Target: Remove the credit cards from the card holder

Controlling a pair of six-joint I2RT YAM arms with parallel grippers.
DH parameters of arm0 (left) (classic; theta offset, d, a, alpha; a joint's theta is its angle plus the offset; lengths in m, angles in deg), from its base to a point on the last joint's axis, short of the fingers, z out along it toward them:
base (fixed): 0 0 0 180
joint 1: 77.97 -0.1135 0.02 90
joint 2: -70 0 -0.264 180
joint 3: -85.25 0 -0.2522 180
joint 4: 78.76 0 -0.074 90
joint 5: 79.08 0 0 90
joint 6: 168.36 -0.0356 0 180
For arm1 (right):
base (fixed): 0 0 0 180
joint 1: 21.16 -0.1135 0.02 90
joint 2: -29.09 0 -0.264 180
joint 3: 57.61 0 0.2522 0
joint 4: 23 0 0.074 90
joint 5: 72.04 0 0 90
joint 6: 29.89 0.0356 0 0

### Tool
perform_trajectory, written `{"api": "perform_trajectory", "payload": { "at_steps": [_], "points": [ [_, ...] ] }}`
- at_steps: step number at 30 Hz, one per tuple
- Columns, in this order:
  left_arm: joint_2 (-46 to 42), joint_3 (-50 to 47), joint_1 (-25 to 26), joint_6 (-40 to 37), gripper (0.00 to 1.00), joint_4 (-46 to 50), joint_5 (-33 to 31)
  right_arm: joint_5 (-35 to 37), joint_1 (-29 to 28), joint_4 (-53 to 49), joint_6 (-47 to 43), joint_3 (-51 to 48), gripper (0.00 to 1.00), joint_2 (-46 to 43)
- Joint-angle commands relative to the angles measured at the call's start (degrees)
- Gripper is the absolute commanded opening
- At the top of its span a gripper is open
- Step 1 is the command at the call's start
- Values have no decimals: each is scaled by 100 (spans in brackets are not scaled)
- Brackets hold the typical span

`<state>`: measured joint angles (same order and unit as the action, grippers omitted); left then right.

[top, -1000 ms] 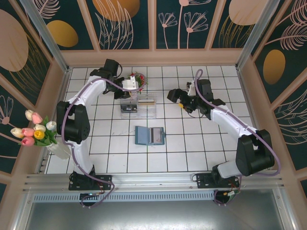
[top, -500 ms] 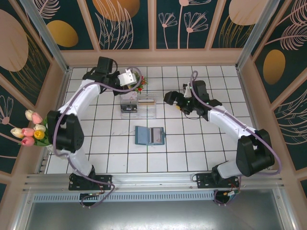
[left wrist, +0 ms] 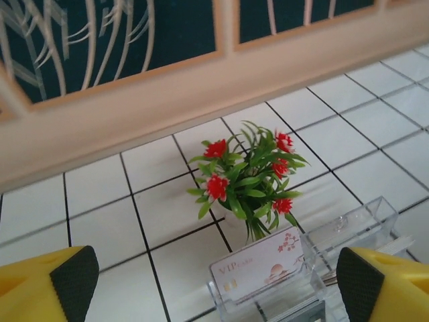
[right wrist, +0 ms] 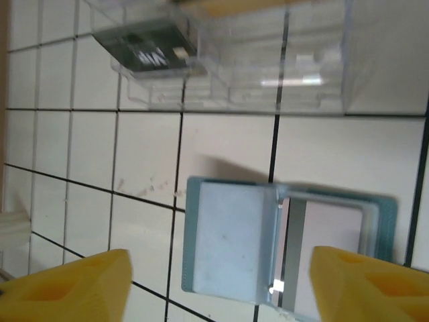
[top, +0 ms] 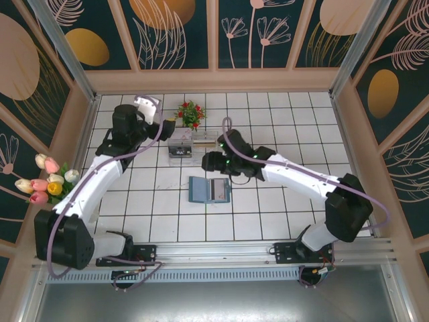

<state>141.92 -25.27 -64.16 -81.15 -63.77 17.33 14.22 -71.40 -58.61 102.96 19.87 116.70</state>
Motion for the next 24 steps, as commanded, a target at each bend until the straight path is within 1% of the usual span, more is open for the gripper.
{"api": "perform_trajectory", "payload": {
  "at_steps": [1, 2, 3, 7, 10, 11, 12, 13, 15, 16, 18, 21, 24],
  "points": [
    [-397, -384, -29, 1284, 92, -244, -903, 434, -401, -397, 367, 236, 66, 343],
    [-468, -469, -31, 1379, 94, -141, -1044, 435, -543, -407, 410, 289, 66, 443],
    [-543, -569, -36, 1506, 99, -92, -1184, 436, -627, -440, 473, 349, 66, 565],
    [-820, -975, -39, 1893, 99, -178, -1388, 637, -734, -599, 706, 519, 65, 1050],
    [-949, -1089, -34, 2359, 99, -193, -1955, 696, -690, -616, 824, 571, 64, 1331],
    [-928, -1049, -38, 2568, 99, -81, -2208, 707, -657, -619, 855, 588, 64, 1400],
    [-877, -962, -36, 2725, 99, 86, -2331, 708, -629, -626, 887, 589, 64, 1451],
    [-784, -818, -33, 2831, 99, 301, -2292, 710, -574, -628, 906, 580, 64, 1485],
    [-532, -486, -37, 2835, 99, 722, -1932, 704, -469, -654, 941, 531, 63, 1532],
    [-434, -401, -44, 2839, 99, 779, -1665, 721, -416, -655, 950, 491, 63, 1536],
    [-299, -407, -40, 3160, 99, 821, -1203, 739, -319, -671, 945, 401, 62, 1508],
    [89, -168, -38, 3295, 99, 1266, -331, 738, -185, -663, 924, 246, 61, 1426],
    [461, -33, -28, 3498, 98, 1542, 276, 573, -47, -544, 875, 27, 55, 1333]
  ]
}}
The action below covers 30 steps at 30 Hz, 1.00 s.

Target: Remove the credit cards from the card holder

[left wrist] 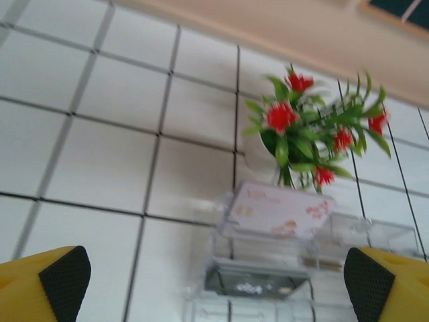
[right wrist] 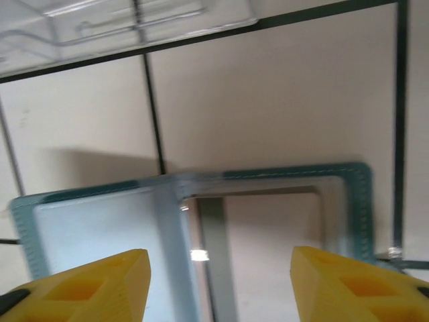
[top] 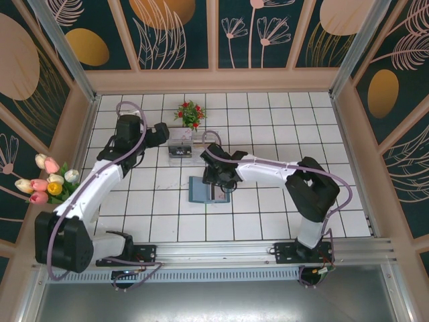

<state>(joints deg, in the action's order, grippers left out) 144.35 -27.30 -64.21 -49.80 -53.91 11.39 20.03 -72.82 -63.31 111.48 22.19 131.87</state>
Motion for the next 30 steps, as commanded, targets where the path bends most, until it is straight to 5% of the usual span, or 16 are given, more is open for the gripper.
{"api": "perform_trajectory", "payload": {
  "at_steps": [1, 6, 12, 21, 26, 30],
  "points": [
    [260, 126, -8, 453, 99, 524, 1150, -67, 128, -21, 3, -278, 52, -213],
    [212, 52, 294, 1077, 98, 498, 1829, -94, 248, 31, -114, -488, 46, -317],
    [202, -62, 1056, 1679, 97, 476, 1874, -432, 393, 386, -177, -823, 34, -478],
    [603, -403, 2056, 2654, 42, -92, 2167, -615, 499, 601, -385, -1016, 27, -591],
    [1113, -389, 2524, 2686, 26, -192, 2362, -676, 544, 658, -417, -1119, 26, -593],
    [1410, -342, 2764, 2705, 23, -265, 2291, -733, 544, 712, -426, -1185, 27, -607]
  ]
}}
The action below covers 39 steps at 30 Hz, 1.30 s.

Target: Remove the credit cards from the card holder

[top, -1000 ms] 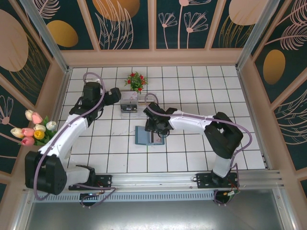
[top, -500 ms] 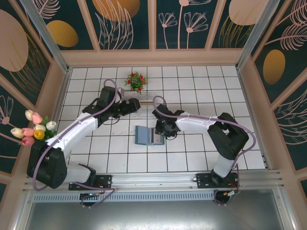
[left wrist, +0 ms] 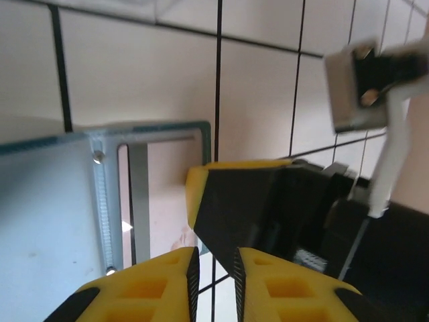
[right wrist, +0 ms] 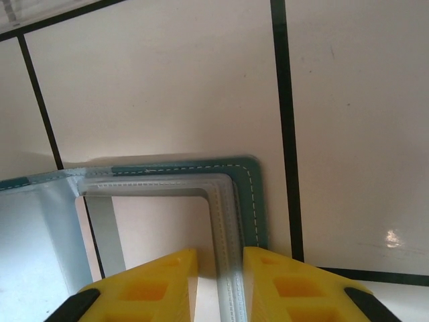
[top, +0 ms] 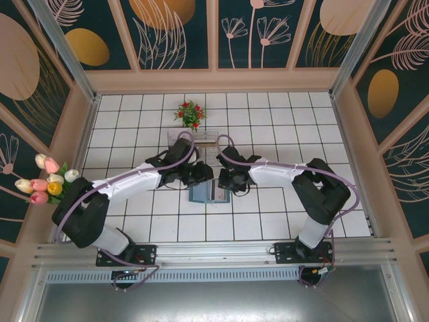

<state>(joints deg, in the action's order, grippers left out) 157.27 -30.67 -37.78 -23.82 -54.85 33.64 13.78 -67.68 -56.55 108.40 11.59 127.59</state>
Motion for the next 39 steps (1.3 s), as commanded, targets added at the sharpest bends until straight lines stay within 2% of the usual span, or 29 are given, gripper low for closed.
{"api": "perform_trajectory", "payload": {
  "at_steps": [1, 8, 15, 22, 32, 39],
  "points": [
    [185, -50, 154, 124, 23, -184, 19, -117, 36, 45, -116, -131, 26, -174],
    [463, -266, 168, -250, 18, -14, -312, -170, 38, 97, -137, -209, 26, -191],
    [732, -283, 167, -379, 12, -180, -253, -205, 47, 107, -186, -200, 26, -160],
    [836, -224, 169, -583, 13, 70, -513, -310, 47, 79, -222, -123, 26, -40],
    [1036, -223, 170, -655, 17, 13, -450, -329, 47, 8, -248, -86, 26, 17],
    [1013, -325, 158, -577, 19, -331, -1, -357, 38, 9, -252, -76, 26, 47]
  ]
}}
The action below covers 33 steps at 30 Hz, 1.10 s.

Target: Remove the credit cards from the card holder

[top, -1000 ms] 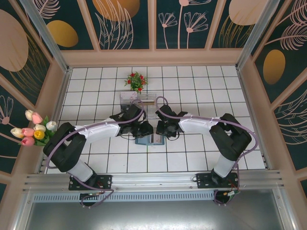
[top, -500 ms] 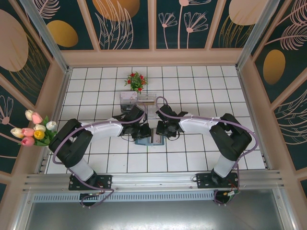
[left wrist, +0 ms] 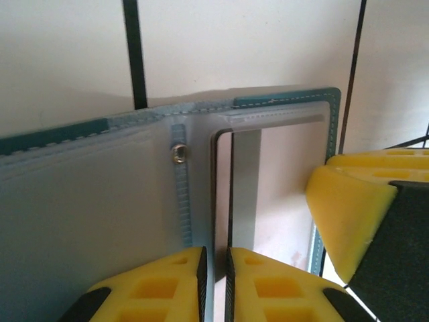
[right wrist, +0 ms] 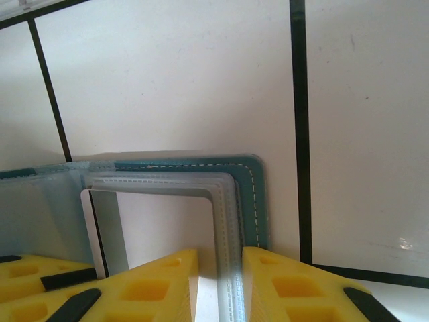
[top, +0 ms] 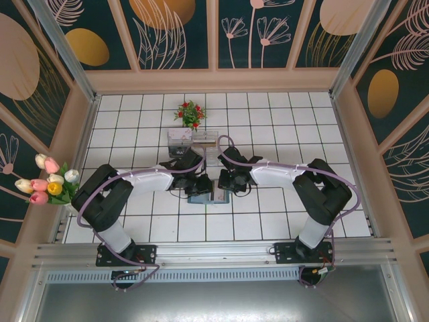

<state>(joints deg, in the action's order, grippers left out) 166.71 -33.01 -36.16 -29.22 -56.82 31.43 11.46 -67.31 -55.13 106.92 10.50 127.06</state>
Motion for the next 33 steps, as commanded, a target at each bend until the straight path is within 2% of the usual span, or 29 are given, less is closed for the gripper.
{"api": "perform_trajectory", "payload": {
  "at_steps": [1, 12, 20, 27, 33],
  "points": [
    [48, -105, -4, -20, 19, -177, 246, -136, 1, -121, -105, 28, 26, 99],
    [54, -150, -4, -36, 12, -153, 133, -193, -69, -115, -85, 23, 26, 208],
    [-85, -183, -37, -151, 0, 112, -183, -122, -43, -123, -57, 39, 27, 91],
    [-298, -361, -152, -156, 0, 96, -167, -390, 132, 36, -74, 168, 28, -384],
    [-486, -401, -227, -193, 0, 139, -136, -764, 116, 284, -148, 74, 26, -442]
  ]
}}
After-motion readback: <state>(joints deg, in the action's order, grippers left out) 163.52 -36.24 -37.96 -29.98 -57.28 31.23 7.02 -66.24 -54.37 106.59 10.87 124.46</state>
